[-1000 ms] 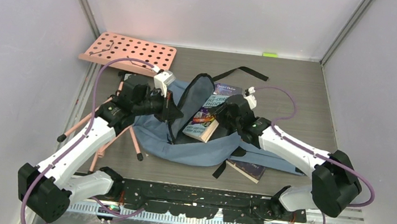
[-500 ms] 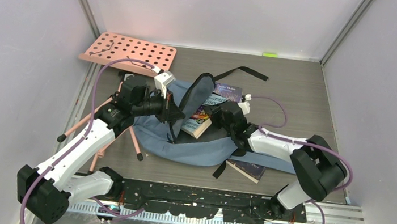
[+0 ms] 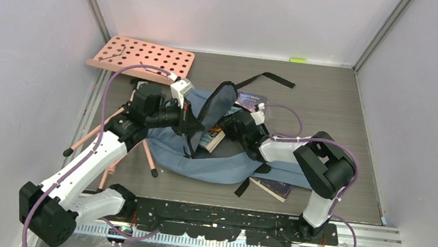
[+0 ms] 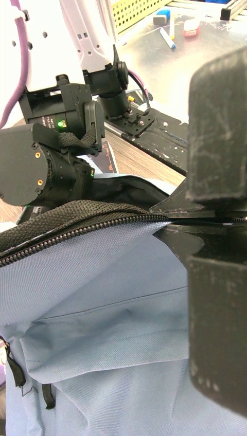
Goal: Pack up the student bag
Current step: Place the book in the student bag.
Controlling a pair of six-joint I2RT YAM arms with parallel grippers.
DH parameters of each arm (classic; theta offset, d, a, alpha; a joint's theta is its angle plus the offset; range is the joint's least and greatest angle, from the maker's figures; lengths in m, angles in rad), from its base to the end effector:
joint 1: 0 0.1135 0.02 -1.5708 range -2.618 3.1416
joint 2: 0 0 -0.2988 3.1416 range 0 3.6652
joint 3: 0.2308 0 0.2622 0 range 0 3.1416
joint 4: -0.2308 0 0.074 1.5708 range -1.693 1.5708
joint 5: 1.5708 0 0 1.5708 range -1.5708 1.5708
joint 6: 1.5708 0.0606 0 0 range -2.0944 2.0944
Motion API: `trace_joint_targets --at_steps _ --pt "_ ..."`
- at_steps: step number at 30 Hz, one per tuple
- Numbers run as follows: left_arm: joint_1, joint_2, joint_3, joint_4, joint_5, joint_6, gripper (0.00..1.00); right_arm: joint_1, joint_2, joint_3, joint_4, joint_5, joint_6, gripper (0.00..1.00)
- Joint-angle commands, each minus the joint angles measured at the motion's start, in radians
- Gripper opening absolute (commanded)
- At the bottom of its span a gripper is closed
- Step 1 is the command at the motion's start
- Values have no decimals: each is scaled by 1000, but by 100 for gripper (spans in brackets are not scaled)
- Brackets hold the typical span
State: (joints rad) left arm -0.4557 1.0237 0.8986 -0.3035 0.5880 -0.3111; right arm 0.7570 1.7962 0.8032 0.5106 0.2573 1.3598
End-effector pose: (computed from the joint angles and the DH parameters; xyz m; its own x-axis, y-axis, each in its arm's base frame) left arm 0.1993 -0.1351 0.3446 -0.6060 0.0134 -0.7953 0.6657 0.5559 -0.4979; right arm 0.2969 0.2593 0.1622 -0.5598 0.7720 -0.3010 0.2250 0.4912 0.8415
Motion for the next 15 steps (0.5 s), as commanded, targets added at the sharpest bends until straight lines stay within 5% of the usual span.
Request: trace_joint_targets --at_steps 1,8,15 --pt "5 -15 13 86 32 -9 0 11 -18 106 -186 94 -103 37" --pt "5 -16 14 85 29 -6 0 11 -67 156 -435 153 -205 65" --pt "5 -16 14 84 28 -6 0 12 -146 67 -439 212 -227 61"
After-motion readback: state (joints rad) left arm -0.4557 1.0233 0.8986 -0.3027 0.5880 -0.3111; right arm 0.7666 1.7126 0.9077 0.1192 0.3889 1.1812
